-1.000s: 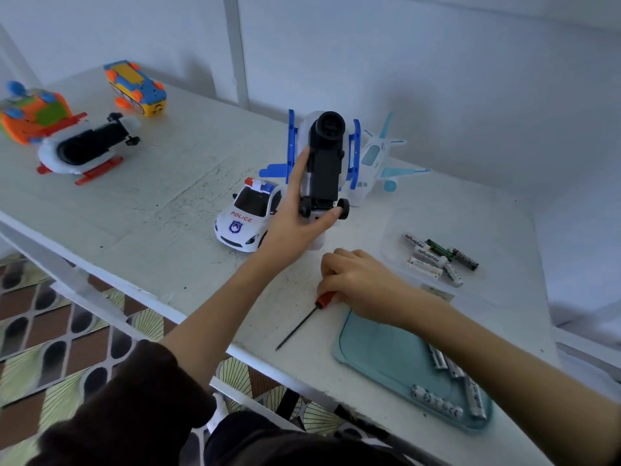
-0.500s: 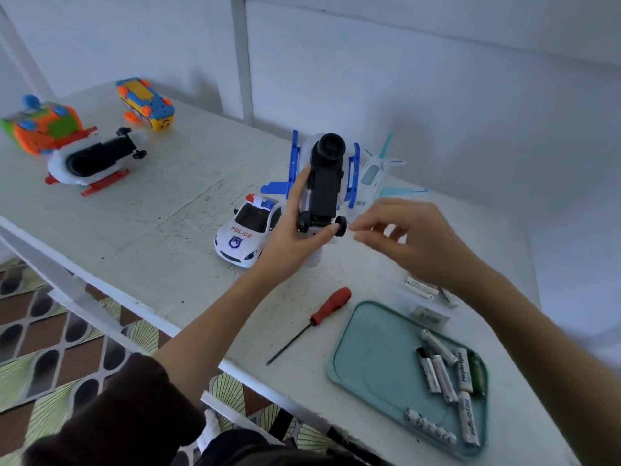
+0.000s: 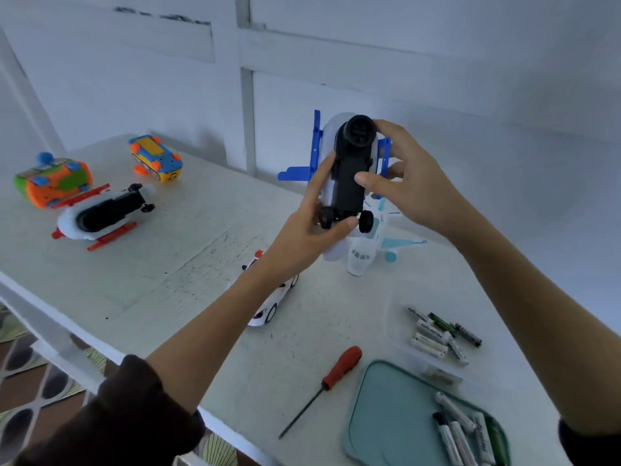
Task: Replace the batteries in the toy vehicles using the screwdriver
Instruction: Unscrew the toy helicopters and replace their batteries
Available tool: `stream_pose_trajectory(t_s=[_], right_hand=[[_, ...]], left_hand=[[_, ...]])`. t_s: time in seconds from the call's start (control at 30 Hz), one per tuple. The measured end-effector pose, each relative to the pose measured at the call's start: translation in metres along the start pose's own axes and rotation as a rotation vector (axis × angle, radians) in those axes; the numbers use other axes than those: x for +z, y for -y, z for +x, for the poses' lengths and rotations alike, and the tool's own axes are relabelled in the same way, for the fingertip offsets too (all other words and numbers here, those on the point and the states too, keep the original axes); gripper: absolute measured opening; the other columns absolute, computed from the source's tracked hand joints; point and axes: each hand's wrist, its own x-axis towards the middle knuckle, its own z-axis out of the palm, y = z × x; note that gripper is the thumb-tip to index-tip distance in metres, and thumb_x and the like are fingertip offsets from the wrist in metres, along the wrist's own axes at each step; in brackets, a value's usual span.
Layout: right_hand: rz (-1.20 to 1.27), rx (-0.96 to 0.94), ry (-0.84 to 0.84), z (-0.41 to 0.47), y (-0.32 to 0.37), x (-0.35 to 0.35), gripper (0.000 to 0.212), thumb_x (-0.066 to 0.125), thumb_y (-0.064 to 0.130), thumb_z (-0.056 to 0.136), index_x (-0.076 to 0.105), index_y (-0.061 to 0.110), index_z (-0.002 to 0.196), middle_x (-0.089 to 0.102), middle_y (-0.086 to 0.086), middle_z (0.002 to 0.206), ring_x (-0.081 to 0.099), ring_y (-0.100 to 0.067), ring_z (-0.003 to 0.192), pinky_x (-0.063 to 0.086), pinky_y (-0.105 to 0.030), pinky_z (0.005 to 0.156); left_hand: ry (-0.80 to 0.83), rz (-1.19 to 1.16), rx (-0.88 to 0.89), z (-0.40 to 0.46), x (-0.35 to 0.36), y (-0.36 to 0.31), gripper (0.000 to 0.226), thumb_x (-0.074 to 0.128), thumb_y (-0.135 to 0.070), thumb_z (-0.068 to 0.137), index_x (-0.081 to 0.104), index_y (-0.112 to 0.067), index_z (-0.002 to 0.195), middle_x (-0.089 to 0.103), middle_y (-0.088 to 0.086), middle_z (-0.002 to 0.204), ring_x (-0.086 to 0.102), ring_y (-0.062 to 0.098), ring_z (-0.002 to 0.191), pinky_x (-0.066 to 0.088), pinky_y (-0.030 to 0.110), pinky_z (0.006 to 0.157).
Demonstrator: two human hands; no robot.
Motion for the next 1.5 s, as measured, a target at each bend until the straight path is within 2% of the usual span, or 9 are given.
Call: stream_pose_trajectory(t_s=[0.23,0.33,0.53,0.67,0.8,0.9,1.13,1.37,1.5], right_hand=[[0.099,0.066,-0.152,0.033,-0.001,0.027,0.064,0.072,0.018,0.079,0.04,0.021,0.135,0.053,-0.002,0.125,0.064,-0.021,0.089,0.053,-0.035,0.084],[0.105,0.118,-0.181,0.05,-0.001,0.039,0.067,0.073,0.016,0.077,0.039,0.021,0.135,0.054,-0.004,0.118,0.063,-0.018,0.087,0.054,-0.021,0.071],[0.042,0.141,-0.179,0.087,-0.01,0.068,0.074,0.075,0.015,0.074,0.034,0.021,0.136,0.047,0.002,0.118,0.058,-0.01,0.088,0.048,-0.009,0.067],[-0.04,0.144,-0.183,0.103,-0.023,0.099,0.075,0.076,0.016,0.073,0.034,0.02,0.135,0.045,-0.003,0.126,0.052,-0.022,0.106,0.048,-0.037,0.093],[-0.031,0.19,-0.192,0.107,-0.046,0.13,0.073,0.076,0.013,0.074,0.034,0.016,0.134,0.041,-0.007,0.131,0.05,-0.025,0.11,0.049,-0.047,0.092],[-0.095,0.214,-0.202,0.113,-0.062,0.147,0.073,0.076,0.012,0.073,0.034,0.015,0.134,0.038,-0.007,0.132,0.046,-0.015,0.105,0.051,-0.038,0.091],[-0.301,0.188,-0.249,0.122,-0.098,0.178,0.073,0.075,0.008,0.074,0.034,0.009,0.134,0.039,-0.012,0.118,0.04,-0.004,0.074,0.037,-0.008,0.063],[-0.386,0.138,-0.162,0.123,-0.111,0.196,0.068,0.07,0.0,0.075,0.034,0.0,0.133,0.039,-0.021,0.117,0.046,-0.018,0.089,0.053,-0.036,0.077],[-0.357,0.121,-0.056,0.119,-0.113,0.193,0.079,0.069,-0.006,0.072,0.028,0.006,0.138,0.037,-0.016,0.117,0.043,-0.017,0.095,0.048,-0.035,0.089]], left_hand=[[-0.019,0.129,0.027,0.024,-0.038,0.014,0.074,0.061,-0.025,0.092,0.012,-0.049,0.141,0.034,-0.043,0.133,0.055,0.001,0.114,0.044,0.012,0.089],[-0.04,0.171,0.016,0.035,-0.06,0.028,0.078,0.062,-0.045,0.083,0.014,-0.047,0.145,0.036,-0.02,0.131,0.049,0.012,0.118,0.048,0.022,0.092],[-0.009,0.116,-0.027,0.057,-0.094,0.053,0.081,0.068,-0.009,0.085,0.016,-0.045,0.136,0.03,-0.037,0.125,0.063,0.007,0.1,0.053,0.018,0.077],[-0.012,0.084,-0.122,0.068,-0.109,0.082,0.098,0.067,-0.002,0.085,-0.005,-0.044,0.137,0.026,-0.04,0.114,0.061,-0.01,0.085,0.048,0.009,0.063],[0.024,0.11,-0.198,0.068,-0.125,0.113,0.104,0.068,-0.004,0.085,-0.012,-0.027,0.147,0.029,-0.03,0.124,0.051,-0.007,0.101,0.046,0.003,0.073],[0.07,0.147,-0.236,0.069,-0.136,0.13,0.091,0.069,-0.011,0.085,0.004,-0.02,0.149,0.038,-0.018,0.13,0.045,0.001,0.112,0.039,-0.003,0.076],[0.125,0.16,-0.307,0.083,-0.151,0.158,0.09,0.071,-0.032,0.083,0.01,-0.03,0.15,0.031,-0.005,0.151,0.046,0.008,0.116,0.04,0.025,0.091],[0.159,0.023,-0.315,0.084,-0.155,0.176,0.089,0.067,-0.045,0.079,0.005,-0.043,0.142,0.036,-0.011,0.139,0.053,0.01,0.116,0.047,0.02,0.09],[0.16,-0.04,-0.308,0.083,-0.155,0.183,0.073,0.057,-0.036,0.087,0.005,-0.045,0.138,0.039,-0.017,0.133,0.056,0.003,0.109,0.046,0.01,0.082]])
